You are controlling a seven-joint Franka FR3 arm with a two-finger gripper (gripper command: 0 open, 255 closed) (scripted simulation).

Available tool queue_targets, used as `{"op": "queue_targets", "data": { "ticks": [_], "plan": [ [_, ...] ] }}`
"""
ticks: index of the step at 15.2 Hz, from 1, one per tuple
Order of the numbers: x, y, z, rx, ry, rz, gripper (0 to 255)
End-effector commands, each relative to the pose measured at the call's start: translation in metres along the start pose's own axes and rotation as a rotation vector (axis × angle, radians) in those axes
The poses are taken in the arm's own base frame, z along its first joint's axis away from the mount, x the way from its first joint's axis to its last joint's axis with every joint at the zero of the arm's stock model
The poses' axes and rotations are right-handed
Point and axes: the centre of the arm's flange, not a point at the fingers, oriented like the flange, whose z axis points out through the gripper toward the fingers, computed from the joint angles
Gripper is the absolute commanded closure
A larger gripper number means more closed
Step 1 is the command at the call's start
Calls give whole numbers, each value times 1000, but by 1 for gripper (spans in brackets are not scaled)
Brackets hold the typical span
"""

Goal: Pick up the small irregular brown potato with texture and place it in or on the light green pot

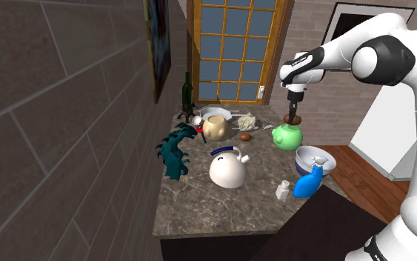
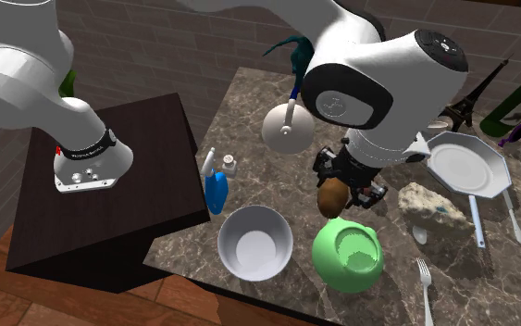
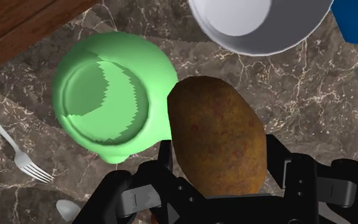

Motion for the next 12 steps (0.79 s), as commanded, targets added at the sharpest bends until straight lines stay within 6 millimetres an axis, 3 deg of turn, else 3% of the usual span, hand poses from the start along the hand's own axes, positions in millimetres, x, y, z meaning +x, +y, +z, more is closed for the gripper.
{"op": "queue_targets", "data": {
  "ticks": [1,7,12],
  "plan": [
    [-6,29,-1,0,0,-1,255],
    [-24,101,-3,0,0,-1,255],
    [-22,102,23,0,0,-1,255]
  ]
}}
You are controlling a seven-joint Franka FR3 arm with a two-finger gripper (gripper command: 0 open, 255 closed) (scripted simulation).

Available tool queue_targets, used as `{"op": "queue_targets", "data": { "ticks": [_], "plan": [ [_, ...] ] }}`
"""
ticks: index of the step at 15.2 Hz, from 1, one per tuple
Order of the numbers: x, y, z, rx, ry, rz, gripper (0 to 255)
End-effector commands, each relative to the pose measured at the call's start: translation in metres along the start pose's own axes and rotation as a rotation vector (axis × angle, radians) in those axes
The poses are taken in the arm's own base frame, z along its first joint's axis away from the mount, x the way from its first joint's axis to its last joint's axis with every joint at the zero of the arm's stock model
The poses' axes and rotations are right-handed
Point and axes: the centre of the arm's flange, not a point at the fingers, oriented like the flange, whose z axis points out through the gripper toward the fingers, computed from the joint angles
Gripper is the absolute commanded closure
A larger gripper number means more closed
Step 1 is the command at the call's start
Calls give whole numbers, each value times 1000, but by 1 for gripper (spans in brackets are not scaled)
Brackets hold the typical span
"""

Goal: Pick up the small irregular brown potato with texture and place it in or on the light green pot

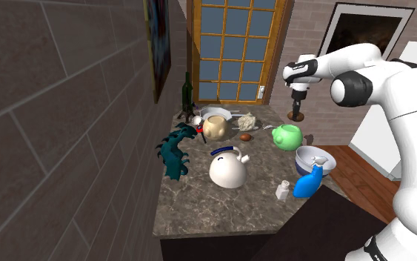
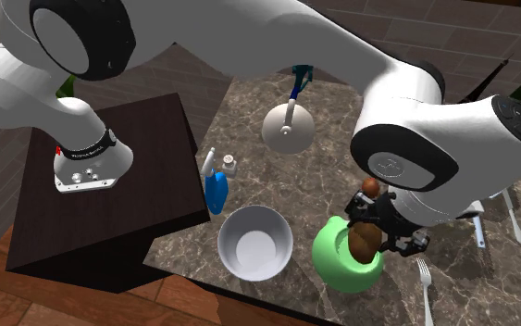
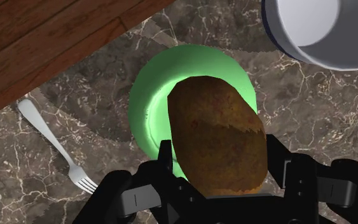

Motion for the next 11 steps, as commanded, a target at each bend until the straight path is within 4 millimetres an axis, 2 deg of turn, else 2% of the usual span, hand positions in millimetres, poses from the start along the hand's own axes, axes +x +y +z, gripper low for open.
{"op": "queue_targets", "data": {
  "ticks": [1,8,11],
  "plan": [
    [1,1,10,0,0,0,255],
    [5,3,47,0,0,0,255],
    [5,3,50,0,0,0,255]
  ]
}}
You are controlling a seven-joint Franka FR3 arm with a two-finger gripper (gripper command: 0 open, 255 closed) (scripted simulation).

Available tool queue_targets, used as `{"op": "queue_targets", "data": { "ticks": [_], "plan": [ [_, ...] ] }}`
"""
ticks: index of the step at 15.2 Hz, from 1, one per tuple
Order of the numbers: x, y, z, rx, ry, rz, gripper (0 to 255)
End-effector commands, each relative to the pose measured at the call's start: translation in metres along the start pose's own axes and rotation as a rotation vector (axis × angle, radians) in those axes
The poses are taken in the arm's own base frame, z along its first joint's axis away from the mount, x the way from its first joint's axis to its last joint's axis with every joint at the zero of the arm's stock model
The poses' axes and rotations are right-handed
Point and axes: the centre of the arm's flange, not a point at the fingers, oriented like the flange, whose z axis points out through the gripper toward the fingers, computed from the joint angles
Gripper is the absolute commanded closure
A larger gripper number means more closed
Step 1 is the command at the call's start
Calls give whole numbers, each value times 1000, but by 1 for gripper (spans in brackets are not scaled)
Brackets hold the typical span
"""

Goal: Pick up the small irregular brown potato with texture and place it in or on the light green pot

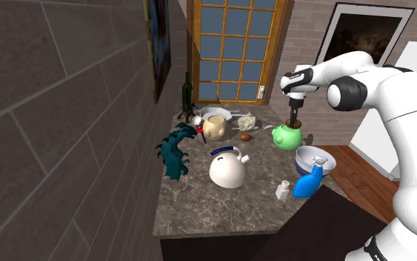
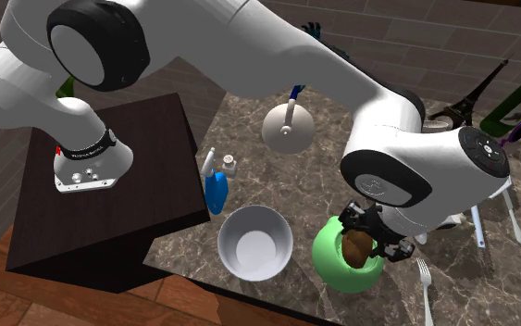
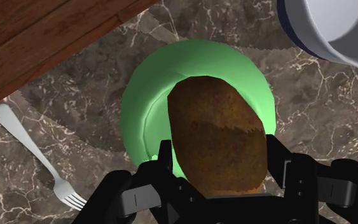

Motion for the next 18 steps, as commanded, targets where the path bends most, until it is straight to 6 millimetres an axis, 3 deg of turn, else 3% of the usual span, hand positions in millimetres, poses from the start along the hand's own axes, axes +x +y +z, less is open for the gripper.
{"op": "queue_targets", "data": {
  "ticks": [1,5,6,11,15,18],
  "plan": [
    [0,0,1,0,0,0,255],
    [0,0,1,0,0,0,255],
    [0,0,1,0,0,0,0],
    [0,0,1,0,0,0,0],
    [0,0,-49,0,0,0,0],
    [0,0,-49,0,0,0,0]
  ]
}}
